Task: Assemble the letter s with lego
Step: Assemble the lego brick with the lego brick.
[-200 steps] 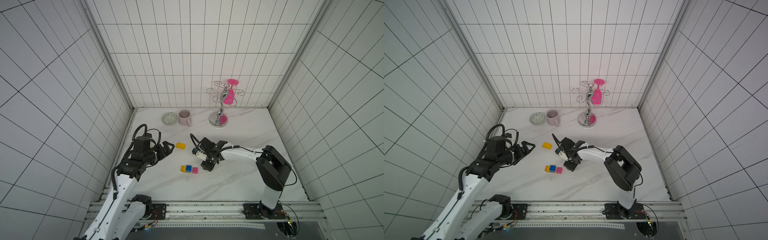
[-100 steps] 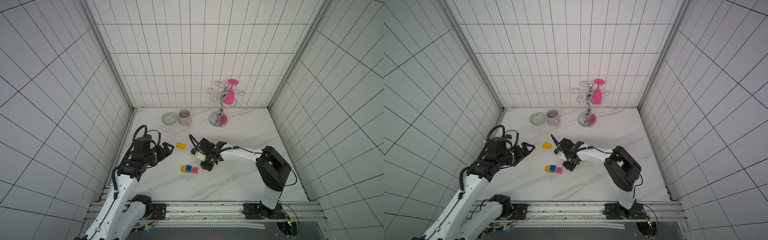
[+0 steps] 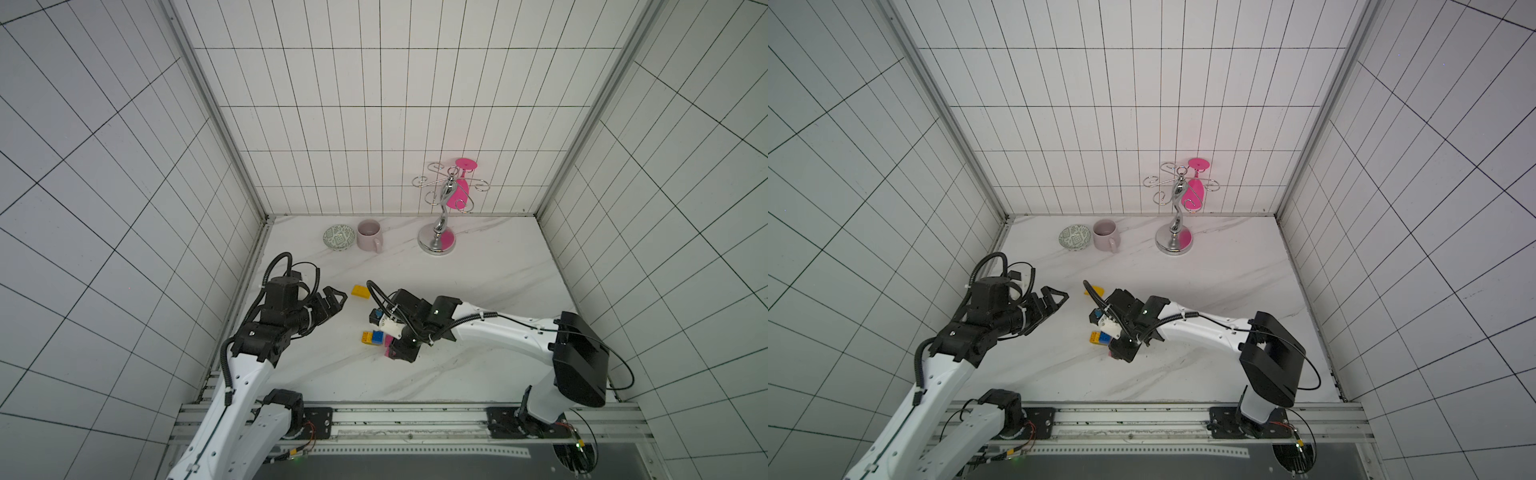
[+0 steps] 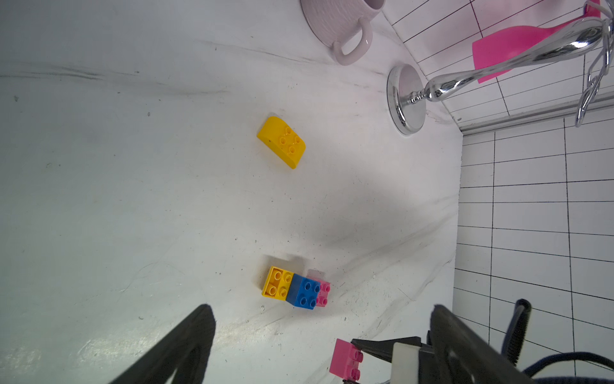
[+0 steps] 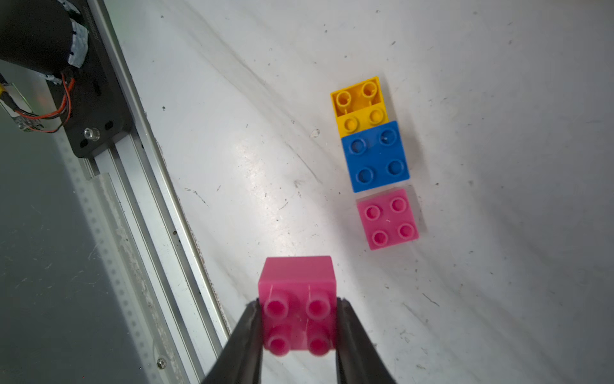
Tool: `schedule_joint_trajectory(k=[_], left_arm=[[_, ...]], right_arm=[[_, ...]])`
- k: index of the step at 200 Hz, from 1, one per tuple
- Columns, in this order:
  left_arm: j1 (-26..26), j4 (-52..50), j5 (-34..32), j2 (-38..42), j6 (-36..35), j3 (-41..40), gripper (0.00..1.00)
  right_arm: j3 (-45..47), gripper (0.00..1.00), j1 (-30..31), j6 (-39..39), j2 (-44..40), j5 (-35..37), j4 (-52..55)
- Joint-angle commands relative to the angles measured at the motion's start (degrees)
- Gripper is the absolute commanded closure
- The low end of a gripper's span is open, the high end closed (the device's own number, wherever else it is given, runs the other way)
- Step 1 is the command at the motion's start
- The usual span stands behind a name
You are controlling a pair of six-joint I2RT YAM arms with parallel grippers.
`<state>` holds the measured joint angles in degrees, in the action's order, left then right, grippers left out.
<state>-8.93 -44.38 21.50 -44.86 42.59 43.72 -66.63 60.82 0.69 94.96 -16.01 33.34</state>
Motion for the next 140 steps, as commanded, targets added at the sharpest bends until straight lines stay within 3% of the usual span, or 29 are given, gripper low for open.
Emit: schedule_joint_trajectory(k=[1,38,80,140], left_arm=[[0.3,-1.5,-0.6,1.4,-0.4,0.4,0.02],[0.5,-2.9,-0.9,2.3,-0.6,0.4,0.02],[0.5,-2.3,-0.7,2.0,-0.4,0.1,0.02],[0.8,-1.9,-0.5,2.1,-0.3,-0.7,0.02]], right_arm=[[2.2,0.75,0.3,-3.4,1.8,-1.9,-3.6],[2.6,0.75,-0.3,-2.7,2.9,0.3,-4.5],[0.6,0.75,-0.4,4.0,2.6,8.5,-0.2],[-4.5,0.76,-1.4,11.5,6.5,9.2,2.3]])
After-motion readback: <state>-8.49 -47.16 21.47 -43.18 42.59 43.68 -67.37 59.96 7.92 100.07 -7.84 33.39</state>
